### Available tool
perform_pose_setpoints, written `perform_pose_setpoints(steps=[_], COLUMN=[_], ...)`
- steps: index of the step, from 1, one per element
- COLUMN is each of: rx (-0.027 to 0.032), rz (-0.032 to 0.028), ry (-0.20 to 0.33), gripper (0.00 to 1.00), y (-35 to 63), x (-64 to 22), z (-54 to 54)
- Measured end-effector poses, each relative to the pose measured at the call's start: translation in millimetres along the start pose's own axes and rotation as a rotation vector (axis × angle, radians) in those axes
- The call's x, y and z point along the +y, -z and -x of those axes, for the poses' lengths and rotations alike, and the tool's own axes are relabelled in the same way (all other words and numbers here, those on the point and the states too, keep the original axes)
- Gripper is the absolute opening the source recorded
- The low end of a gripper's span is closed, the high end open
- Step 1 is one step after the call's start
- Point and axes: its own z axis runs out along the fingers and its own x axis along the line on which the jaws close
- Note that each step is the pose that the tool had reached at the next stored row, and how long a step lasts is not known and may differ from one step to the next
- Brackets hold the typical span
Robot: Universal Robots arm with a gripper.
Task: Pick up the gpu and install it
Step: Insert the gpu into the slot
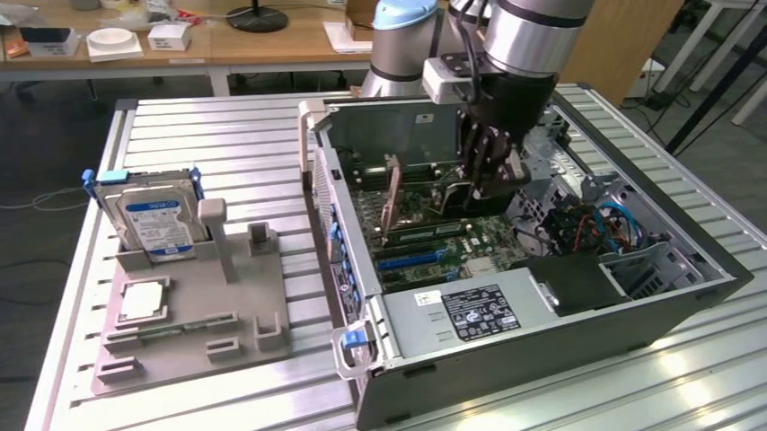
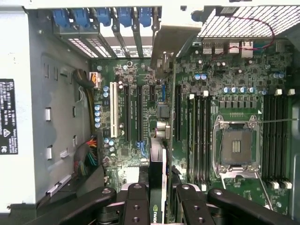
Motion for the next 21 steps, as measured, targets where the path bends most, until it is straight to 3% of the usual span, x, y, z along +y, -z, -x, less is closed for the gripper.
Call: perform_pose_setpoints(steps=[12, 16, 21], rx=[0.0001, -0.0003, -0.0009], rz=[-0.0017, -0.0149, -0.0411], ry=[0.000, 0.000, -0.001], gripper=[0.27, 0.27, 0.27], y=[-21.8, -27.9, -33.3], x=[5.0, 12.2, 19.8], z=[0.3, 0.8, 2.5])
